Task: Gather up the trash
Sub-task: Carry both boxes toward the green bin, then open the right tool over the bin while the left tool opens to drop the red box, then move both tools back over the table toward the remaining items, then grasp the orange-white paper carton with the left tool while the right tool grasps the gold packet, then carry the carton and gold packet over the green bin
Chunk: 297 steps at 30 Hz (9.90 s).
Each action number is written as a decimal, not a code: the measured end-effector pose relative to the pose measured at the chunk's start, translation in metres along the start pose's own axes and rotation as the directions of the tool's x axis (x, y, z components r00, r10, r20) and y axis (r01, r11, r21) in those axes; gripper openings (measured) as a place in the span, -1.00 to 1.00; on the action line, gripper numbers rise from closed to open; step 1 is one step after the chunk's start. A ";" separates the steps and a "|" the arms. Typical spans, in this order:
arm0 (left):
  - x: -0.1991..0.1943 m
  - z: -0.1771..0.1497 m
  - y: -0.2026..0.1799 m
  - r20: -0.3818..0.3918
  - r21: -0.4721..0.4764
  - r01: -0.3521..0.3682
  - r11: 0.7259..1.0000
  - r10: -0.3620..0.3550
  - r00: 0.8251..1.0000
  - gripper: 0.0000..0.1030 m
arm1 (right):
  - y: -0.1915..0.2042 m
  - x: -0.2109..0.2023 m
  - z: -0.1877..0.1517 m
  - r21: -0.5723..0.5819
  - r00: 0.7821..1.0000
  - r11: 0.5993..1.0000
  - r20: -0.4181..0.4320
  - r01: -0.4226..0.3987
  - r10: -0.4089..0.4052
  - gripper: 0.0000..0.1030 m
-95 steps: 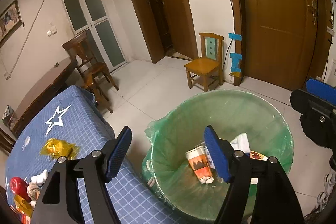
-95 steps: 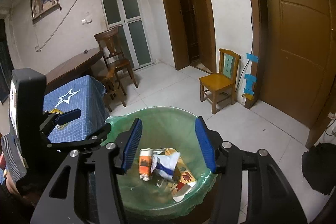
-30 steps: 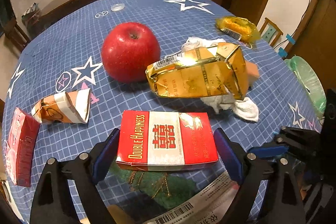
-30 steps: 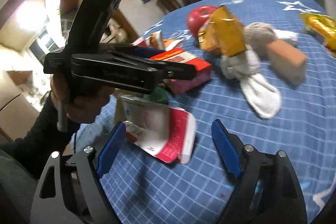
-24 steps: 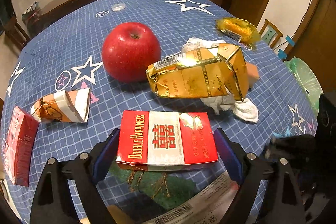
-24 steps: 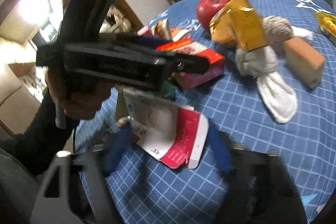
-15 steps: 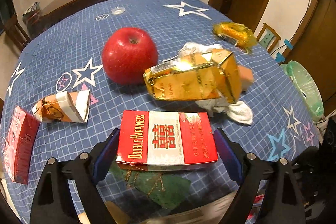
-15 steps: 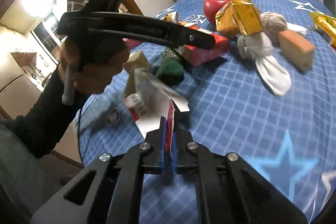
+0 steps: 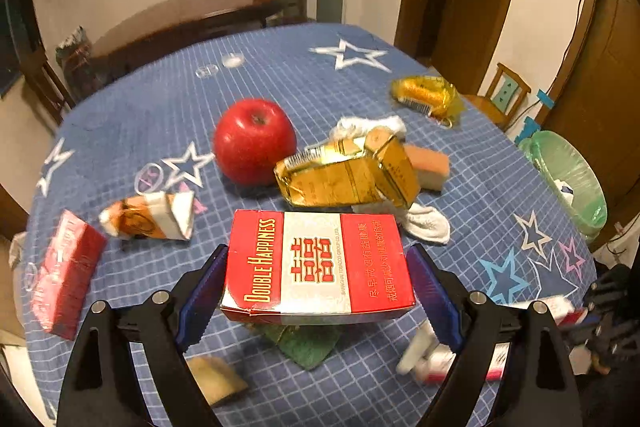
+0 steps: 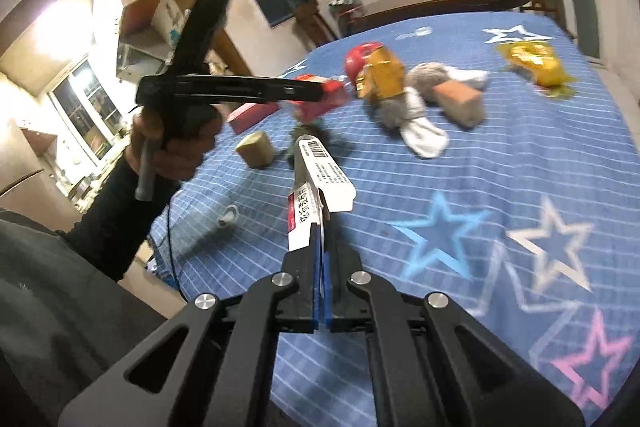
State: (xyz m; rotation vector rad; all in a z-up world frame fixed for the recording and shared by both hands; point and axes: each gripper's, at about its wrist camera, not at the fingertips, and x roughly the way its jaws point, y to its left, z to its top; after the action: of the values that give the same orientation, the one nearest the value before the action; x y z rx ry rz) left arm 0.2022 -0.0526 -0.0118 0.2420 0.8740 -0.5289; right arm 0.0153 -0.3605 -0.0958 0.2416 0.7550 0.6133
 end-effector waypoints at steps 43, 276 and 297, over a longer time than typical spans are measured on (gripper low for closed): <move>-0.009 0.087 -0.340 0.253 0.367 0.100 0.925 -0.203 0.946 0.70 | -0.075 -0.233 -0.029 0.390 0.511 0.630 0.373 0.671 -0.775 -1.00; 0.041 0.066 -0.324 0.384 0.166 -0.170 0.971 0.096 0.919 -0.88 | -0.091 -0.180 0.013 0.450 0.430 0.601 0.430 0.660 -0.794 -0.38; 0.087 0.064 -0.418 0.298 0.395 -0.008 0.919 -0.120 0.947 -0.88 | -0.118 -0.225 -0.034 0.522 0.321 0.433 0.294 0.735 -0.900 -0.38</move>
State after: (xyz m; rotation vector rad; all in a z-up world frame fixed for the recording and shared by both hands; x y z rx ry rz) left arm 0.0671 -0.4619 -0.0349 0.4841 0.4545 -0.7746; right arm -0.0847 -0.5904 -0.0413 0.2438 0.3011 -0.6126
